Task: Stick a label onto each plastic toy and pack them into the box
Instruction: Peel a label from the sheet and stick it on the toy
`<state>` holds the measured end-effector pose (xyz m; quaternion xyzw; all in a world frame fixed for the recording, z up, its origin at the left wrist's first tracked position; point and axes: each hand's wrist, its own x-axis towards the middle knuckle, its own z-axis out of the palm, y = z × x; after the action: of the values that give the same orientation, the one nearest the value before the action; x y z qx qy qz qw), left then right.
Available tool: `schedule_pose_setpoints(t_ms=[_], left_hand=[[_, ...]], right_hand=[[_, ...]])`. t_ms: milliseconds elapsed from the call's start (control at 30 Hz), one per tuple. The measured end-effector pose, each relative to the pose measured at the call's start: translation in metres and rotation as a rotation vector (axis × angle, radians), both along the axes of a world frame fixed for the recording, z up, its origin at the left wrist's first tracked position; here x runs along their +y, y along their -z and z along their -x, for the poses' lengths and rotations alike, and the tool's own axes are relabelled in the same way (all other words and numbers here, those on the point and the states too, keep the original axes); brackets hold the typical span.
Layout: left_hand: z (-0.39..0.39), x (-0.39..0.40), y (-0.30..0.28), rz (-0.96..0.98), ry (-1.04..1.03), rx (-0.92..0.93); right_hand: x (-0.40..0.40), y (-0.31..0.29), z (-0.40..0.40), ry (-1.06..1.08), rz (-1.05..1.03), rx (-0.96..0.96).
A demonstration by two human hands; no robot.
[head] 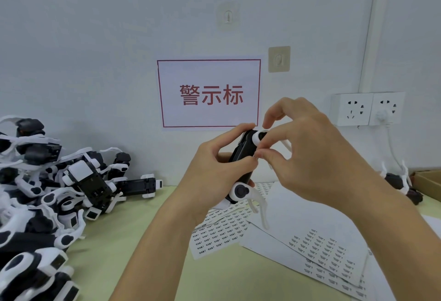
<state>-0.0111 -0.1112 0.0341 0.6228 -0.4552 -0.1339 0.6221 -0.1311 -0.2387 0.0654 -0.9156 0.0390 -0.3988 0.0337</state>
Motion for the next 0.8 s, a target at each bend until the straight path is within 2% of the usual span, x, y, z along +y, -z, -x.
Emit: schedule_pose_setpoints(t_ms=[333, 800], left_hand=[[0.001, 0.003, -0.003, 0.022, -0.010, -0.001], [0.000, 0.001, 0.000, -0.010, -0.047, -0.012]], right_hand=[[0.014, -0.002, 0.001, 0.139, 0.090, -0.086], [0.027, 0.000, -0.002, 0.301, 0.025, -0.059]])
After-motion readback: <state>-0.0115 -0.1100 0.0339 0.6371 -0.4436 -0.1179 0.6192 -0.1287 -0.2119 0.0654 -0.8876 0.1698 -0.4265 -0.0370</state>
